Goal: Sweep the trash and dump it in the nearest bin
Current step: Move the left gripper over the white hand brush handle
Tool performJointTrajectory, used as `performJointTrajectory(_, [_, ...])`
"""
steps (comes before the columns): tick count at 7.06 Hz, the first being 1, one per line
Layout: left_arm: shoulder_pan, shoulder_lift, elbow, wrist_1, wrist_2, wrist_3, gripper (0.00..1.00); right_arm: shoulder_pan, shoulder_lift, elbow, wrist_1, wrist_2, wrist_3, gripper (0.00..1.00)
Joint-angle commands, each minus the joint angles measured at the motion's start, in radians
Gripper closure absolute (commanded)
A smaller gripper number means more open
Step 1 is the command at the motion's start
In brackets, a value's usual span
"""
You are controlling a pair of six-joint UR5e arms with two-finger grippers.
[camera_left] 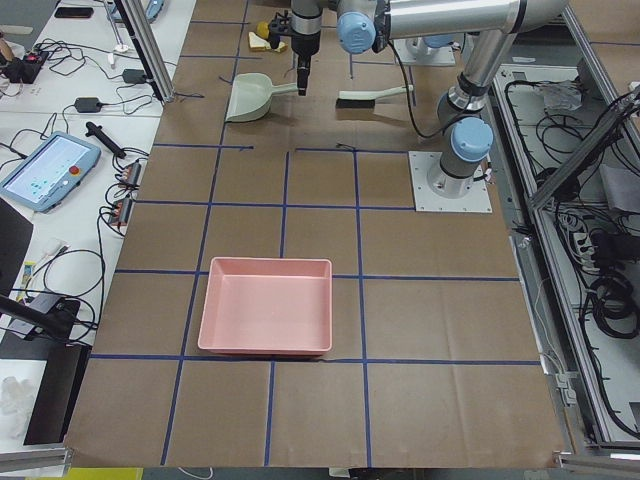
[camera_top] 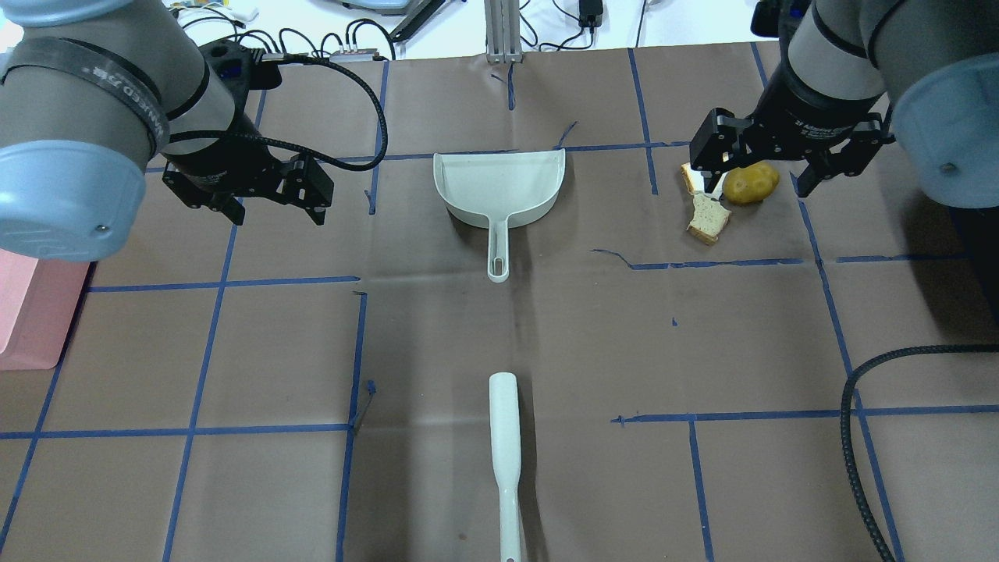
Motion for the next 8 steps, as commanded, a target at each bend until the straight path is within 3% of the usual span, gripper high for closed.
performJointTrajectory(1, [0.000,-0.002,-0.001,0.000,0.001,-0.004,0.00,0.000,0.000,0.001,-0.003,0.008,-0.041,0.00])
performJointTrajectory(8, [0.000,-0.012,-0.003,0.006,0.001,-0.011,0.00,0.000,-0.003,0.004,0.005,-0.004,-0.043,0.00])
